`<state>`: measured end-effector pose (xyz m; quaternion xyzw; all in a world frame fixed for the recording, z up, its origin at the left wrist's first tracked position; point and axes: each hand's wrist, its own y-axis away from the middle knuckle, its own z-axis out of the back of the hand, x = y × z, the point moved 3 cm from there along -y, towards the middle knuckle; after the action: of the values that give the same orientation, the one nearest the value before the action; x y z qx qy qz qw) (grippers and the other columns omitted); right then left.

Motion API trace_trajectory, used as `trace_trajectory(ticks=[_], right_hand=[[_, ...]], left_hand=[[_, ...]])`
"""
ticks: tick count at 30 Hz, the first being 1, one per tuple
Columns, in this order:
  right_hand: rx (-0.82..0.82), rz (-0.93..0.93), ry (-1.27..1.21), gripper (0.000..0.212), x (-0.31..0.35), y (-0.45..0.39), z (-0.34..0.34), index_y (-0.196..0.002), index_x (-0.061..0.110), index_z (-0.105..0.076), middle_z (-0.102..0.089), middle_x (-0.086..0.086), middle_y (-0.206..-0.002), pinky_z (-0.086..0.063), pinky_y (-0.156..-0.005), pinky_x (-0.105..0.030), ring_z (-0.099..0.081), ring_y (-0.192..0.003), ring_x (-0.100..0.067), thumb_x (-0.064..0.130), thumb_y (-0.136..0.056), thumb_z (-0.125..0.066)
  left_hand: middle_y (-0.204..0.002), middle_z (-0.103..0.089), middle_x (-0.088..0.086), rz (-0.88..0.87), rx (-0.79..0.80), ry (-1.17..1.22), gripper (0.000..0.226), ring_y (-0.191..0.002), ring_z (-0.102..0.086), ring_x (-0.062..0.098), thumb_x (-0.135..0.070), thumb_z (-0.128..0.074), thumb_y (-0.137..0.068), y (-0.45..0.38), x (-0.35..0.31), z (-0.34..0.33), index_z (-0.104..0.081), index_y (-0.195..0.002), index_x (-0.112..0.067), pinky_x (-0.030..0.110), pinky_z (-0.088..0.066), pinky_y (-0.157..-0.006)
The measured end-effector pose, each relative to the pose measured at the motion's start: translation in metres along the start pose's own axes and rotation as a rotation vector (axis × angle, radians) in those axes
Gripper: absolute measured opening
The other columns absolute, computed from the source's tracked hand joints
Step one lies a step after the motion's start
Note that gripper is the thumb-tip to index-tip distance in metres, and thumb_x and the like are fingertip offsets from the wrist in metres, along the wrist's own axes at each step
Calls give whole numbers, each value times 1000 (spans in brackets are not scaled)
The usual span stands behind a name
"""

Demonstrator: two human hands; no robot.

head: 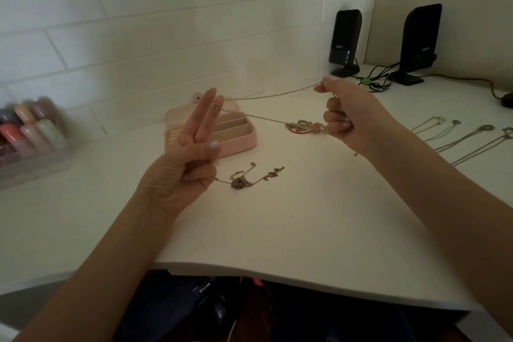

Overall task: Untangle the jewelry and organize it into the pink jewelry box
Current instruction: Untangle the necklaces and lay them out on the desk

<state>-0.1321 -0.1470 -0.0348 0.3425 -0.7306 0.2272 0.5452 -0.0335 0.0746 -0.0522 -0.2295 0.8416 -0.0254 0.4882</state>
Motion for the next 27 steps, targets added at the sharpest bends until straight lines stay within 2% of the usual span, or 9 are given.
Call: trace_trajectory(ticks=[3, 6, 10, 12, 15, 18, 21, 24, 27], right_hand=[[-3, -5, 14, 15, 0, -1, 0, -85, 15, -57, -21, 5, -52, -17, -33, -14, -15, -44, -7, 29, -92, -56], [0, -5, 13, 15, 0, -1, 0, -86, 15, -56, -21, 6, -50, -16, -34, -14, -14, -43, -7, 28, -92, -56], [0, -10, 16, 15, 0, 0, 0, -87, 14, -57, -21, 6, -50, -17, -34, -14, -15, -43, -7, 29, -92, -56], [-6, -12, 23, 15, 0, 1, 0, -89, 14, -57, -22, 5, -52, -17, -34, -15, -15, -45, -7, 28, -92, -56], [-23, -6, 45, 15, 1, 1, 1, -89, 14, -58, -24, 5, -53, -18, -34, -14, -16, -46, -7, 28, -93, -55], [-48, 6, 79, 15, 2, 2, 2, -88, 14, -59, -27, 5, -53, -22, -34, -15, -20, -44, -7, 28, -92, -55], [-78, 50, 152, 16, 2, 2, 2, -87, 14, -62, -34, 3, -57, -29, -37, -16, -28, -45, -8, 28, -92, -56], [-127, 146, 268, 17, 2, 0, 4, -87, 14, -64, -40, 1, -61, -38, -40, -18, -35, -47, -8, 27, -93, -54], [-198, 259, 370, 19, 3, -1, 7, -92, 9, -65, -47, -1, -63, -45, -43, -21, -42, -49, -10, 25, -93, -54]], left_hand=[[-116, -63, -20, 7, 40, 75, 90, -44, -34, 0, -7, -85, -57, 0, 0, -2, -45, -134, -32, 5, -23, -30], [-110, -64, -21, 0, -10, 44, 81, -45, -23, 3, -5, -81, -57, -2, 0, 0, -52, -128, -31, 5, -26, -31], [-101, -67, -18, -13, -122, 17, 79, -52, -19, 5, 2, -70, -45, -5, -2, 7, -62, -118, -29, 10, -30, -35], [-94, -68, -15, -31, -170, -16, 77, -52, -27, 4, 1, -64, -41, -6, -1, 10, -65, -114, -25, 13, -34, -41], [-85, -67, -9, -44, -228, -94, 67, -60, -47, 7, -9, -64, -38, -3, -1, 10, -70, -103, -21, 21, -40, -60], [-74, -63, -8, -28, -311, -192, 46, -64, -50, 9, -9, -65, -49, -2, -1, 5, -69, -94, -19, 29, -36, -70], [-63, -63, -6, -109, -414, -455, 24, -57, -54, 5, -7, -68, -61, -2, 0, -3, -68, -80, -22, 23, -40, -68], [-63, -68, -8, -201, -491, -867, 19, -66, -64, 2, -7, -78, -64, 2, 4, -15, -68, -78, -12, 16, -47, -70], [-62, -63, -20, -329, -632, -1245, 9, -71, -57, -16, -8, -75, -74, 8, 6, -22, -69, -79, -12, 1, -40, -67]])
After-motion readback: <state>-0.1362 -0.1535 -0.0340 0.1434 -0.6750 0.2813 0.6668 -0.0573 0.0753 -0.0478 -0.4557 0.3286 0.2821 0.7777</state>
